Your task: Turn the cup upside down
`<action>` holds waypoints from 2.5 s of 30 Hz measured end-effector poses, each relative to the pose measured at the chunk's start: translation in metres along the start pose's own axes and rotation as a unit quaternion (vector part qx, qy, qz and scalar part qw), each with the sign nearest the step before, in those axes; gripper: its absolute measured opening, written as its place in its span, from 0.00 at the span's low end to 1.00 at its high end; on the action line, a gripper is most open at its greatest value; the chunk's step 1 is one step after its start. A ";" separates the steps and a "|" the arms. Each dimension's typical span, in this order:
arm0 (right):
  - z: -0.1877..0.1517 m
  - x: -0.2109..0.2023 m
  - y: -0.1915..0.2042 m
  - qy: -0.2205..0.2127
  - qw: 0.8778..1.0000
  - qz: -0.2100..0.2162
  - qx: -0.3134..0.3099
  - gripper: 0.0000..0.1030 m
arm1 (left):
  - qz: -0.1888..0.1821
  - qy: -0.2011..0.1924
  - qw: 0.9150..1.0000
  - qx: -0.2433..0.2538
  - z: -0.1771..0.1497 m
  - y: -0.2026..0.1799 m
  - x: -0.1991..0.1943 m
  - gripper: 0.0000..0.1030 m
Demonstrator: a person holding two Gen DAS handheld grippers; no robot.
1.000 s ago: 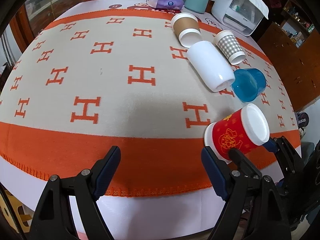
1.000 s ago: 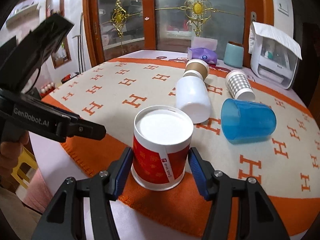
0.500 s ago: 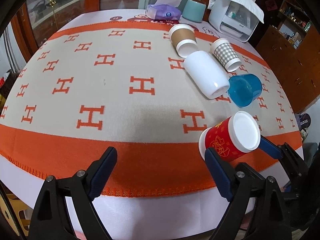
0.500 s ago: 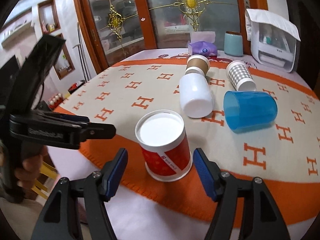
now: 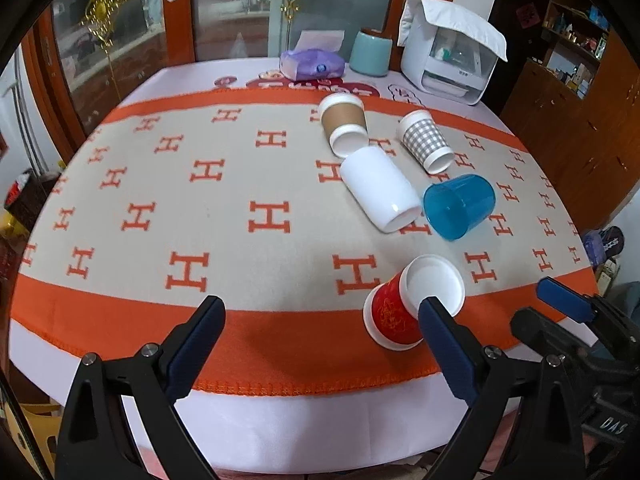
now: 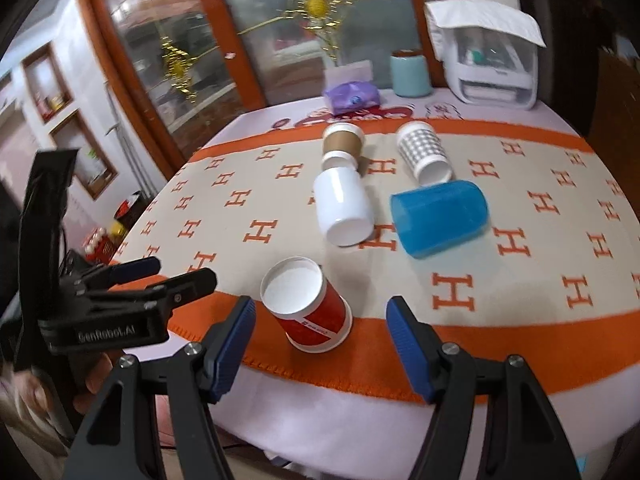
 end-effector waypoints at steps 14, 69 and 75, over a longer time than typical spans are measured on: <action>0.020 -0.041 0.007 -0.037 0.999 -0.017 0.019 0.66 | 0.049 -0.032 0.998 0.006 0.033 -0.013 -0.042 1.00; 0.027 -0.043 0.010 -0.077 0.996 -0.050 0.007 0.66 | 0.078 -0.044 0.996 -0.002 0.033 -0.026 -0.055 0.99; 0.027 -0.042 0.010 -0.075 0.996 -0.049 0.008 0.66 | 0.078 -0.042 0.996 -0.004 0.033 -0.025 -0.054 0.99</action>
Point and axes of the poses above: each gripper's, at about its wrist camera, not at the fingertips, and x roughly the way its jaws point, y to its left, z to its top, the point moved 3 cm from there along x, roughly the way its jaws point, and after that the axes turned 14 degrees about x, right-handed, at the moved point
